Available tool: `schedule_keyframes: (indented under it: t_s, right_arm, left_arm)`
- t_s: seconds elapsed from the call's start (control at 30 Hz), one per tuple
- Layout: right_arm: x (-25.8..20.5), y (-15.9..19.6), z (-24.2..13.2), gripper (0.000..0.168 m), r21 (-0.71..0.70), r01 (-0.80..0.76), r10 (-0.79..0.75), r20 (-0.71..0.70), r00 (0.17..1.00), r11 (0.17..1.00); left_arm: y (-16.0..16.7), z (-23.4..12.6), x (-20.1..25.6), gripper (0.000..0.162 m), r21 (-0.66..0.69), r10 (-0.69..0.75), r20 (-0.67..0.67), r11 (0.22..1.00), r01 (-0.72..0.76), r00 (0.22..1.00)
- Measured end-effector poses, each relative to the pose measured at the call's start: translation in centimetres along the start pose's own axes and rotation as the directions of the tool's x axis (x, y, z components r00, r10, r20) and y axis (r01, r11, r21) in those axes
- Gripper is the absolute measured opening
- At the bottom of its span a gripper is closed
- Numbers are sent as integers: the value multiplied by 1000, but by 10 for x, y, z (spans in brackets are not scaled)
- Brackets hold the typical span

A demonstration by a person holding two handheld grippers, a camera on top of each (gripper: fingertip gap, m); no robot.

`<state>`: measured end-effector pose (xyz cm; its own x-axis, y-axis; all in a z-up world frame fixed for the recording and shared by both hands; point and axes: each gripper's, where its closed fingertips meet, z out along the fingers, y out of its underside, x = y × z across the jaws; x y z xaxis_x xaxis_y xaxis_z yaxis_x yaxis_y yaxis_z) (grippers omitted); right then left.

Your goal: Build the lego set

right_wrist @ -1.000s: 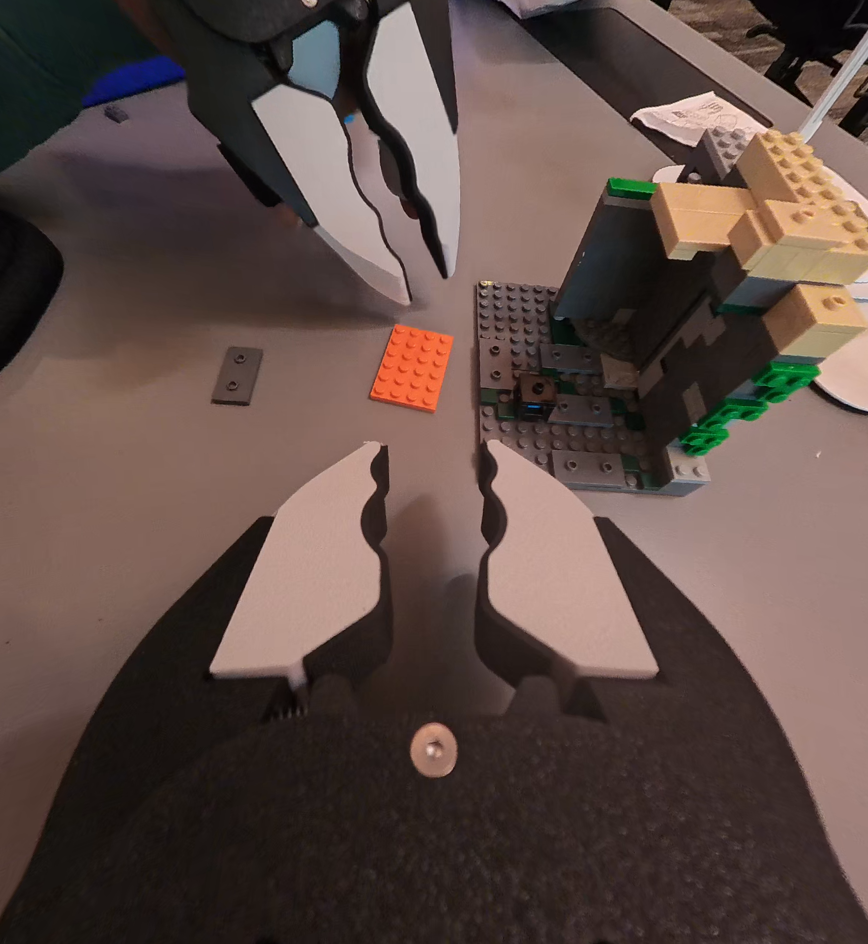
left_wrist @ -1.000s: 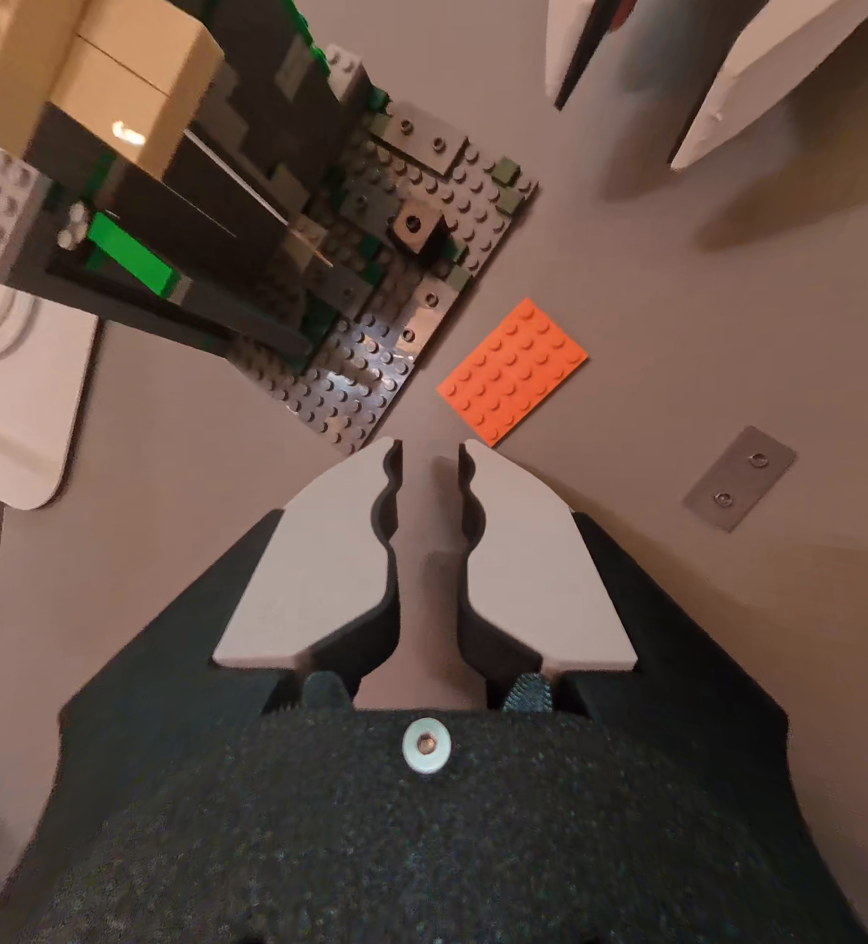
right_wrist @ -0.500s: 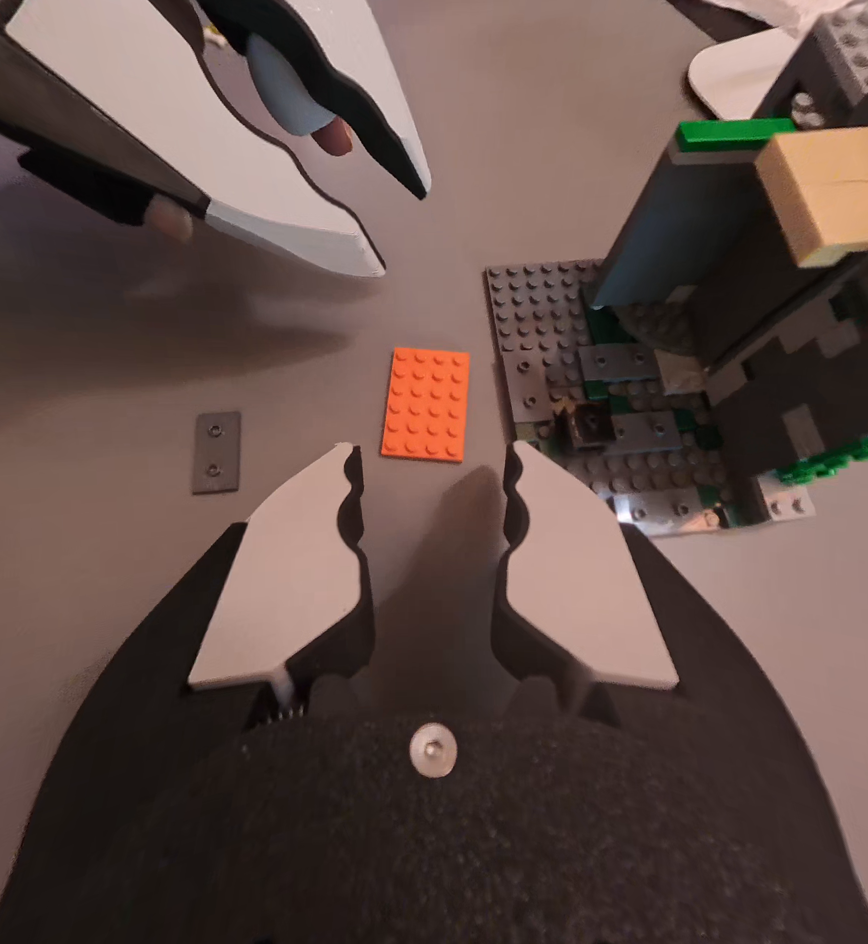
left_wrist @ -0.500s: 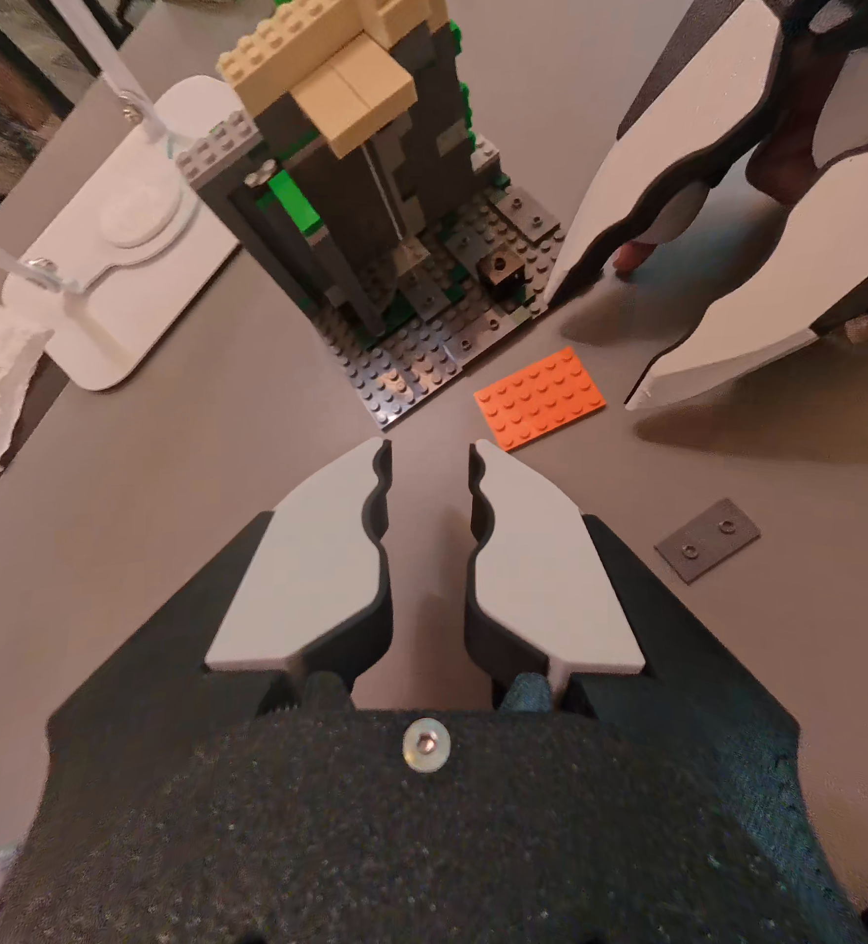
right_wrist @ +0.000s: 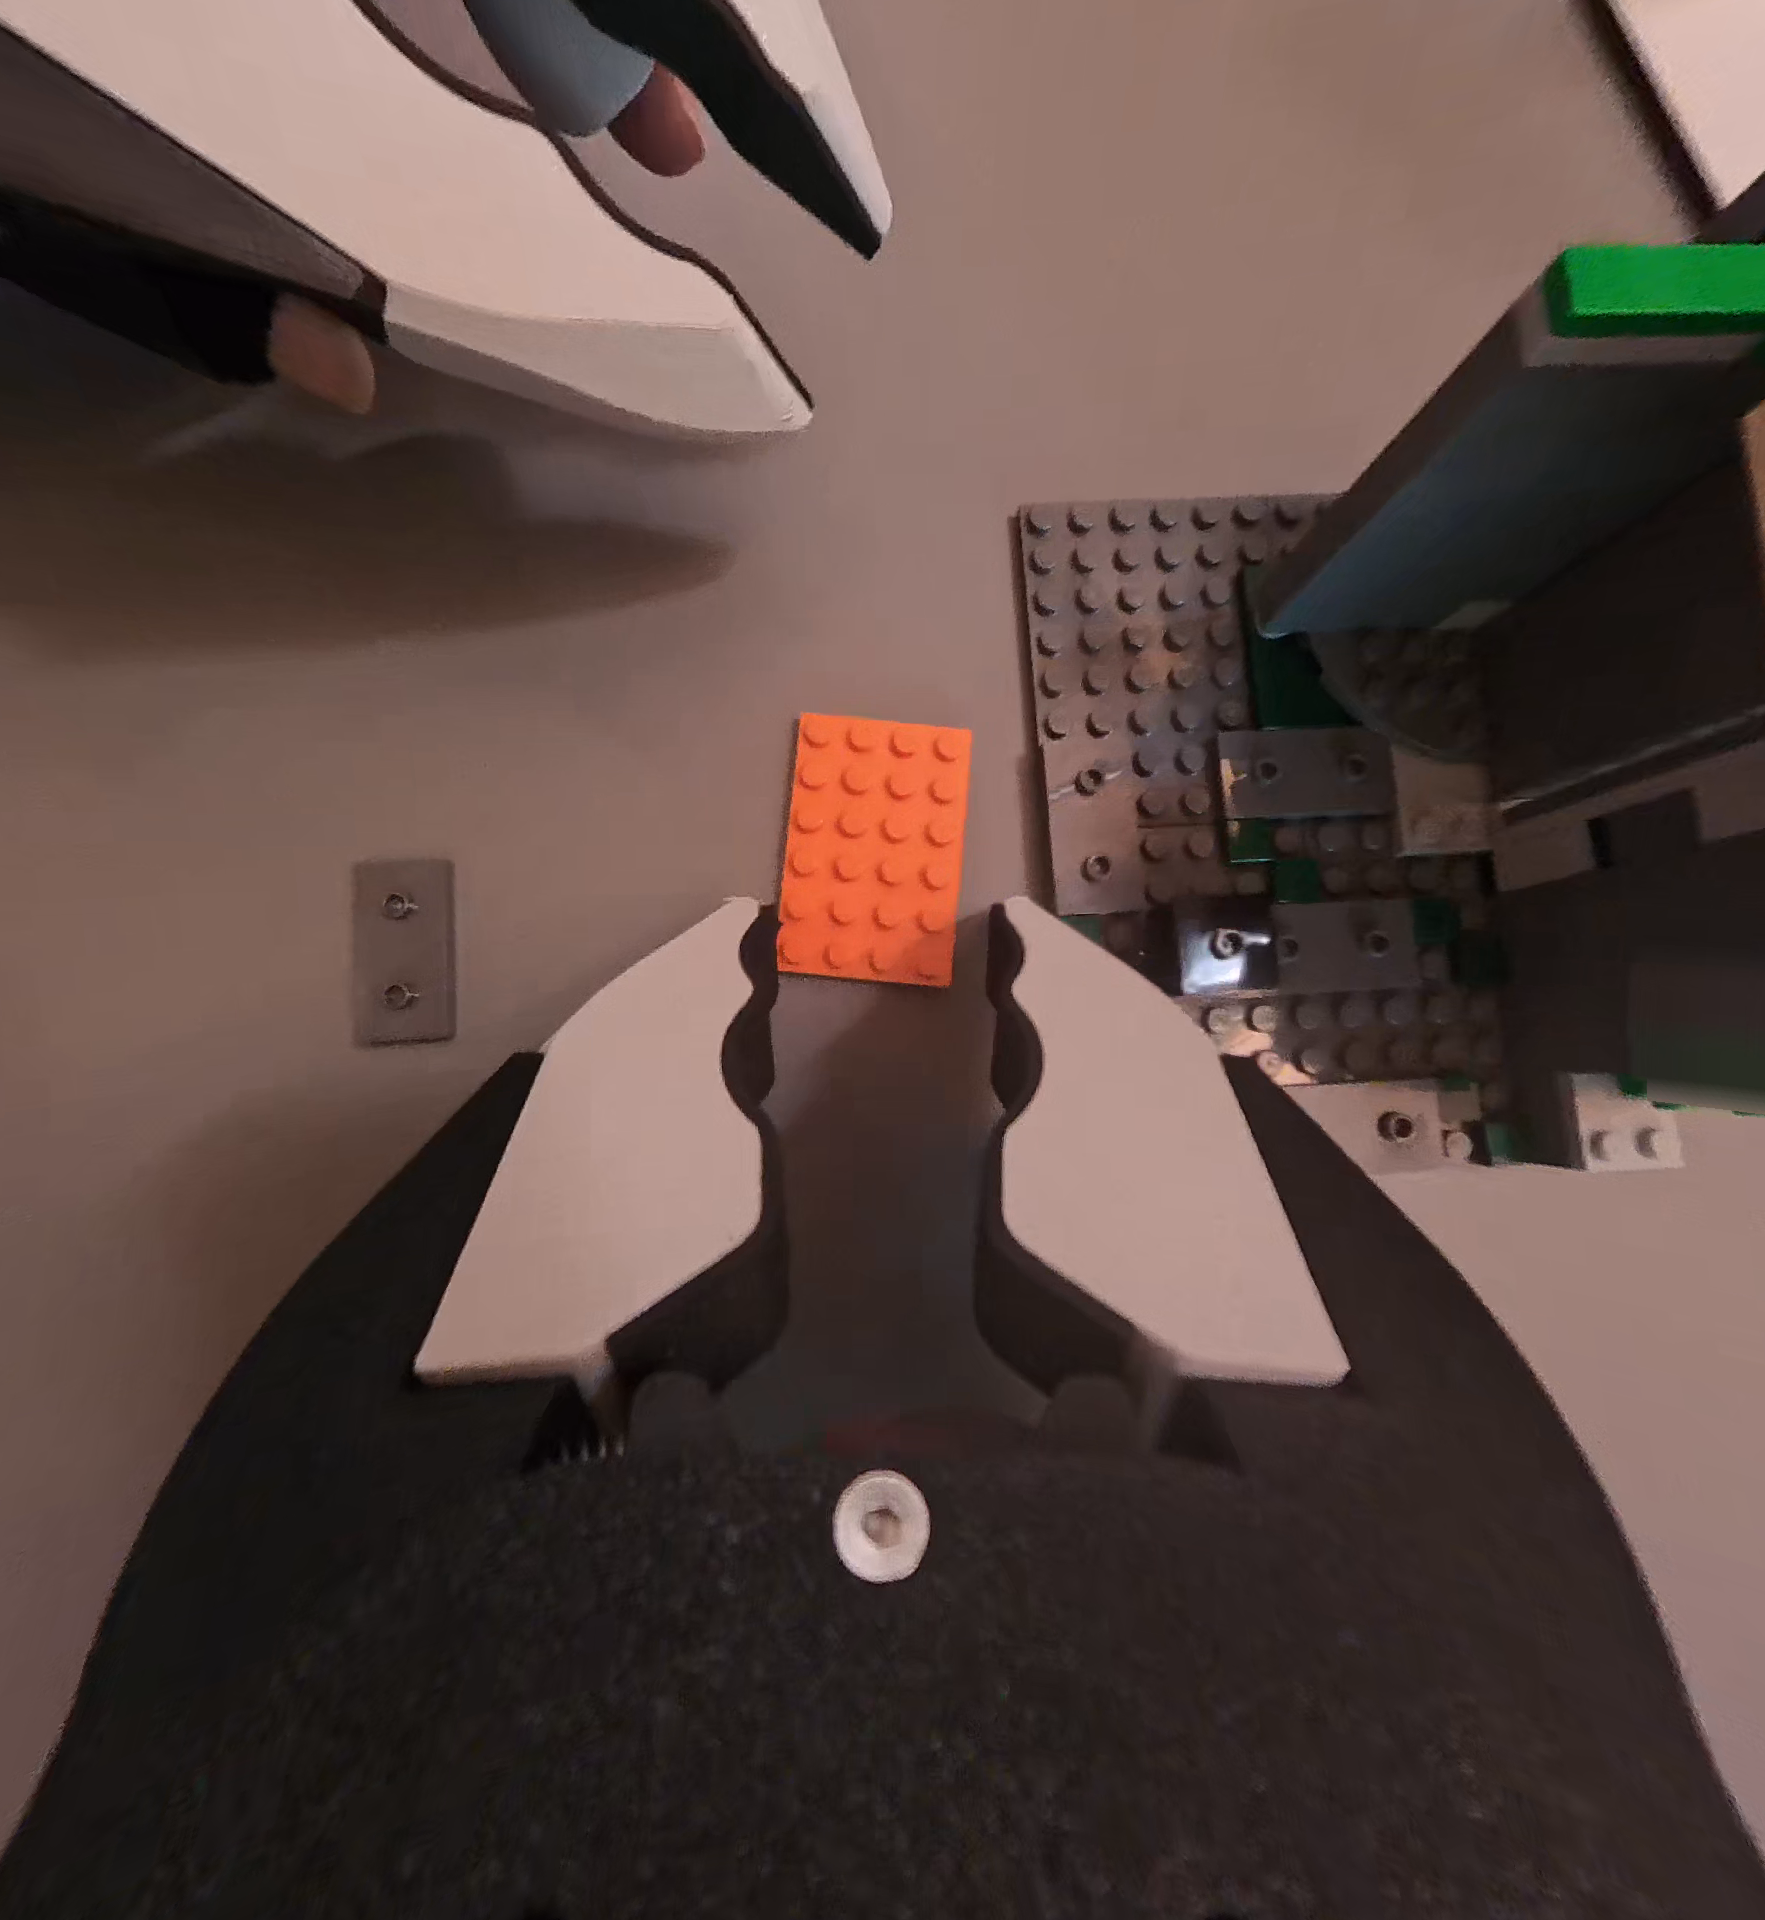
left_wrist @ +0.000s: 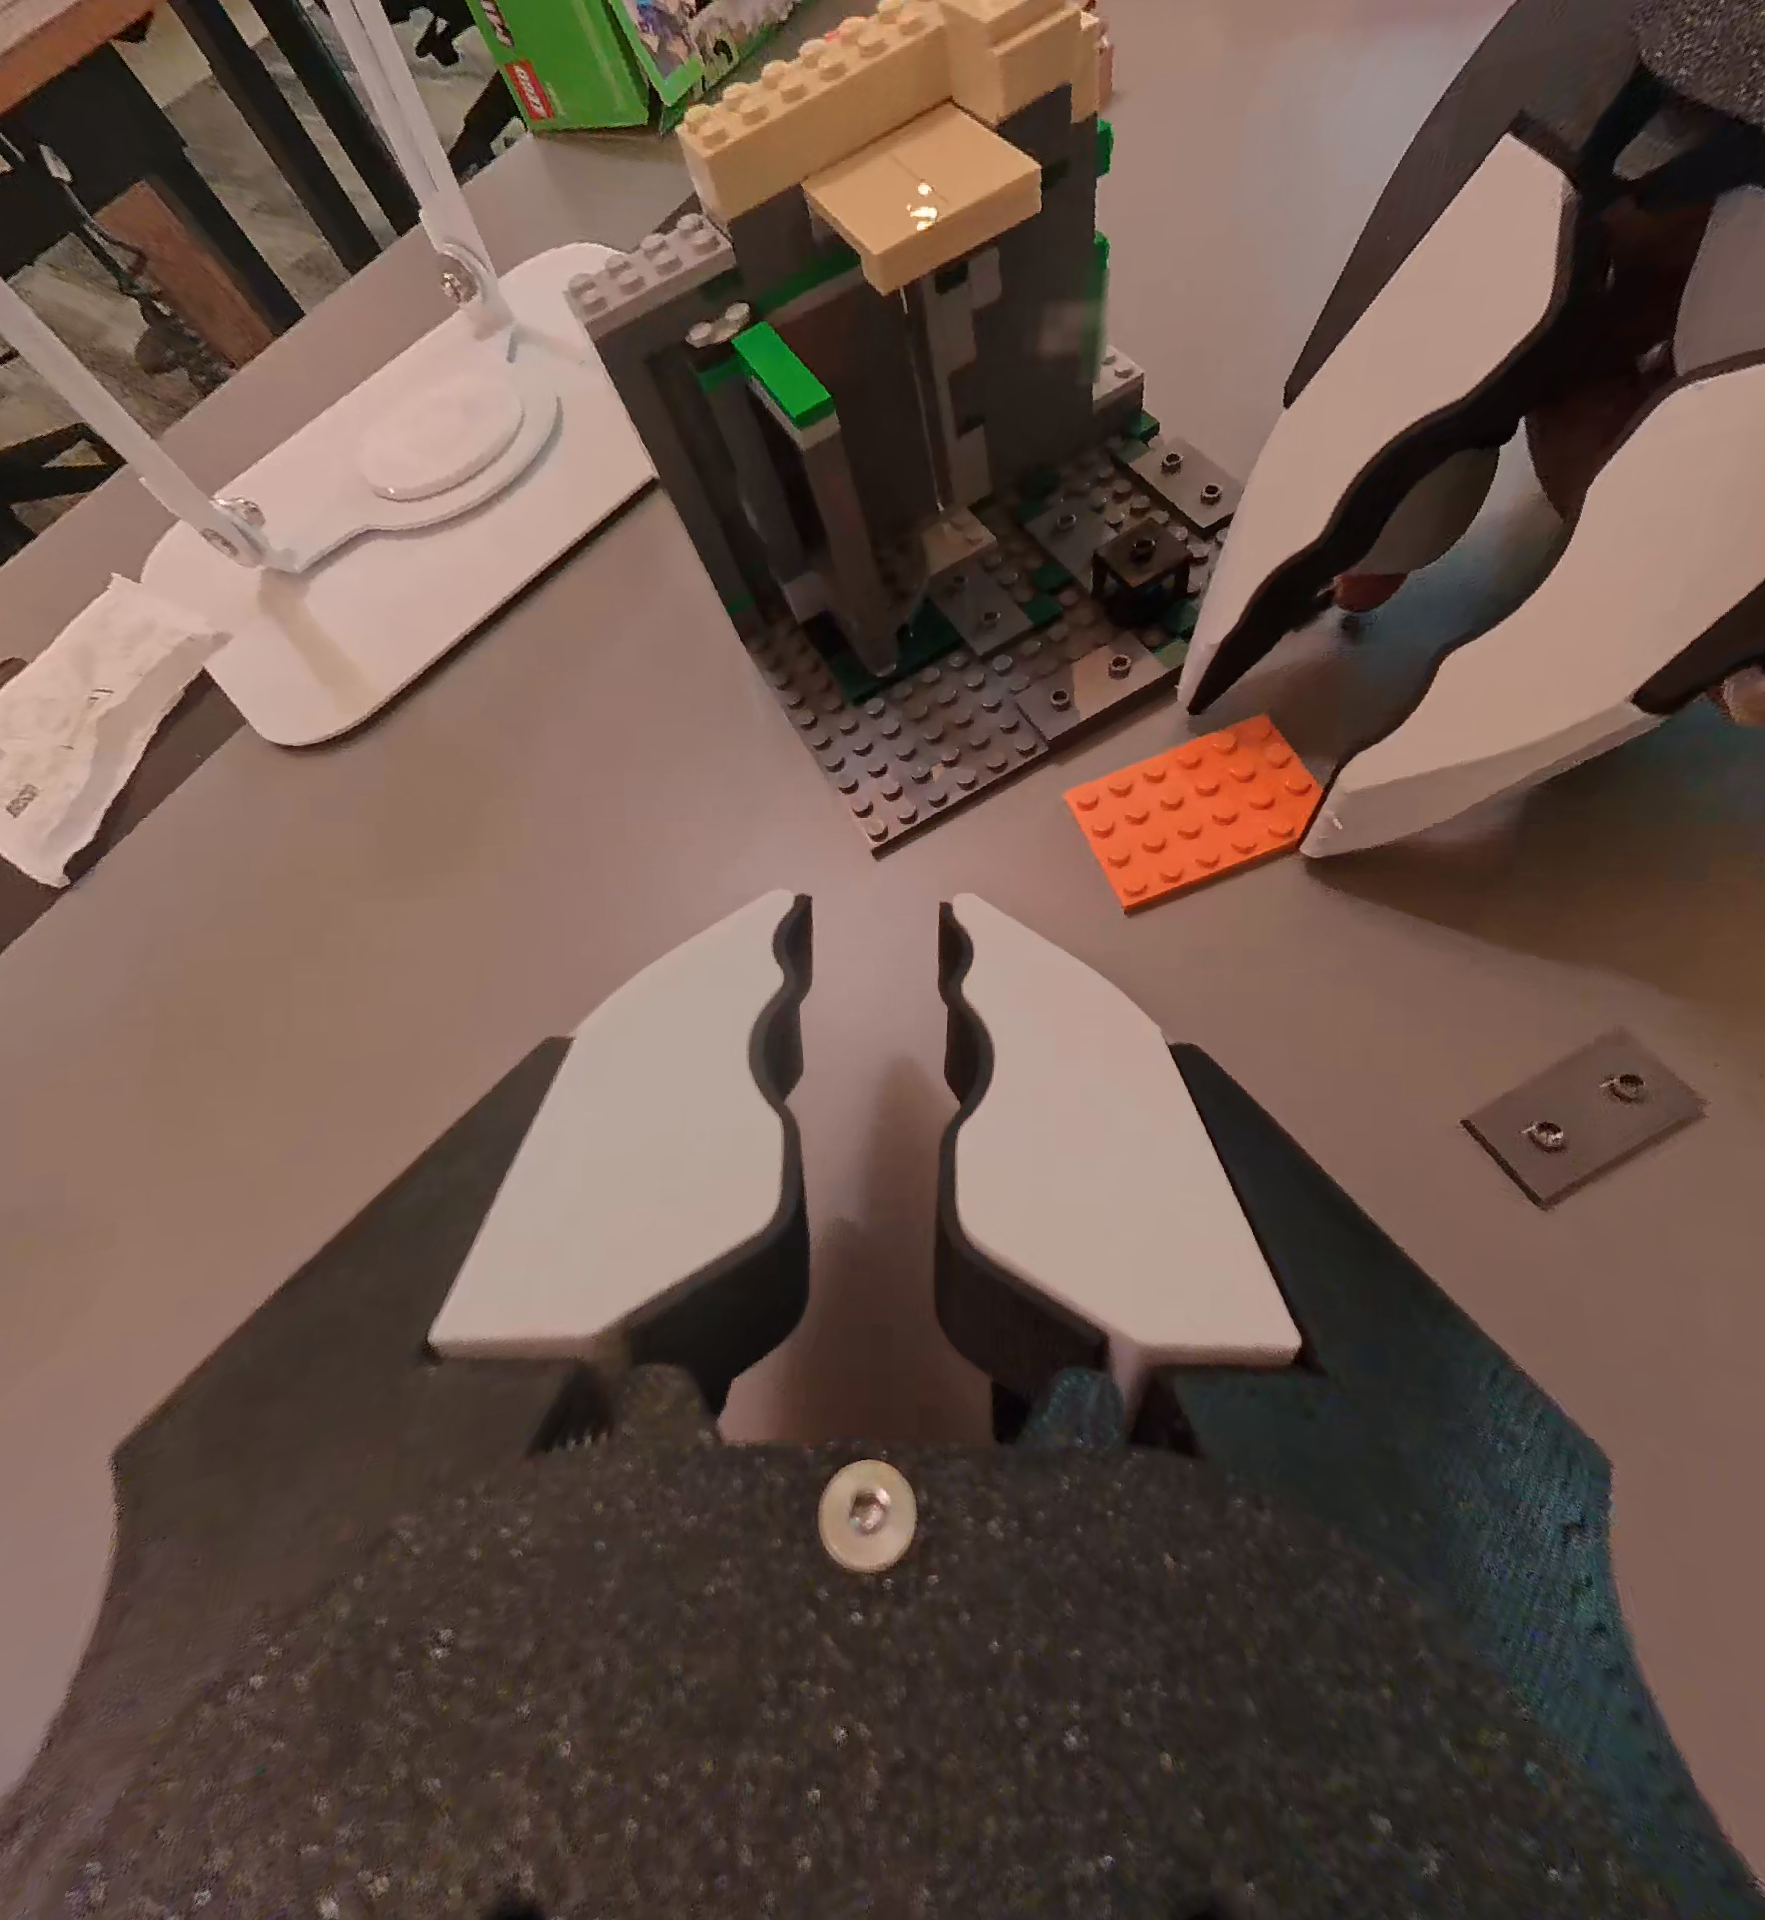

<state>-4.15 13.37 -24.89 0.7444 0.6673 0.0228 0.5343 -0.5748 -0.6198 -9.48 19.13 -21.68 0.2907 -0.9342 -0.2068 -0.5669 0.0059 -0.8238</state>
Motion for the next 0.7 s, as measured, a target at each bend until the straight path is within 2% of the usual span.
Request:
schedule_keyframes:
  t_s: [0.43,0.7]
  right_arm:
    - [-2,-1,2,32,-44,33,-32,40,999,998]
    - [-10,-17,7,32,22,82,-84,68,994,996]
  left_arm:
    - [4,2,-2,21,1,1,3,1000,-1,1000]
    - [4,0,-7,20,6,1,16,1000,-1,1000]
